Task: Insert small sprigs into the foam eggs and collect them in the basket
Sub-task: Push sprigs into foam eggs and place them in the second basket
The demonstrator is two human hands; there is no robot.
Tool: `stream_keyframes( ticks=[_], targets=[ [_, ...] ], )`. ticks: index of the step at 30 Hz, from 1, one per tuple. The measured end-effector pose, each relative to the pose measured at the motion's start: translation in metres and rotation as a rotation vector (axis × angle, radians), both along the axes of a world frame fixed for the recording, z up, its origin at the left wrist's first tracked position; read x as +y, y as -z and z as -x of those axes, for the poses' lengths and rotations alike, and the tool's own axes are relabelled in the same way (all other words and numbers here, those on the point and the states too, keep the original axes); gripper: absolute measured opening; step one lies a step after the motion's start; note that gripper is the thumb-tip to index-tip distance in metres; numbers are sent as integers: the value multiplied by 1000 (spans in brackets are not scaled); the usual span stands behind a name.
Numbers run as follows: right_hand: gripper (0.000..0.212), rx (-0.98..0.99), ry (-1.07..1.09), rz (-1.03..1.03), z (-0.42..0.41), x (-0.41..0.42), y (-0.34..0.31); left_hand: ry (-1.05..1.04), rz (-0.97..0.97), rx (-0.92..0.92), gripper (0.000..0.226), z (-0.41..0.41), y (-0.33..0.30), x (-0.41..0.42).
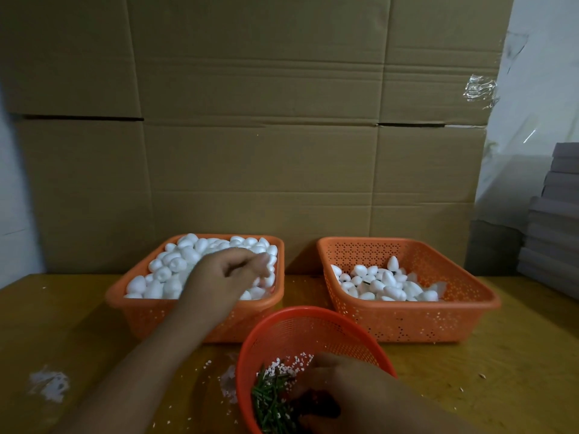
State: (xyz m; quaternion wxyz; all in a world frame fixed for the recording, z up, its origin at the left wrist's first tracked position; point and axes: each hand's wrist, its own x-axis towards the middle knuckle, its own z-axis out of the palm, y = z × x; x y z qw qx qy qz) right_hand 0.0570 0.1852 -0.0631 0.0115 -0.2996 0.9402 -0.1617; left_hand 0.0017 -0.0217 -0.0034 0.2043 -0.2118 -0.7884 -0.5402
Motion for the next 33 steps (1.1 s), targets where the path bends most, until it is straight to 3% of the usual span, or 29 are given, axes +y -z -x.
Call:
stream_keyframes(
  ticks=[4, 11, 13, 15, 20, 24, 26, 28, 30, 33],
  targets=[
    [36, -8, 7, -12, -1, 0, 0, 257, -47, -183, 31, -27, 11, 39],
    [33, -103, 83, -48, -2, -8, -10, 342, -64, -493, 17, -23, 43, 49],
    [40, -56, -43, -104, 4, -2, 8, 358, -107, -529, 22, -21, 44, 47],
    [46, -47, -165, -220, 8, 4, 21, 385, -130, -546, 26, -21, 43, 47],
    [47, -135, 48, -245, 20, -5, 8, 355, -221, -512, 20, -21, 41, 49],
    [43, -252, 74, -186, 17, -9, 5, 346, -242, -497, 23, -21, 42, 52],
    [51, -194, -79, -249, 10, 0, 24, 343, -228, -495, 23, -20, 43, 52],
    [49, -234, -27, -107, 8, 3, 30, 345, -219, -493, 23, -19, 44, 51],
    [33, -181, 20, 16, 9, 5, 22, 347, -211, -491, 23, -18, 45, 51],
    [23, -121, 140, 50, -3, -3, -4, 353, -216, -491, 23, -16, 46, 50]
  ],
)
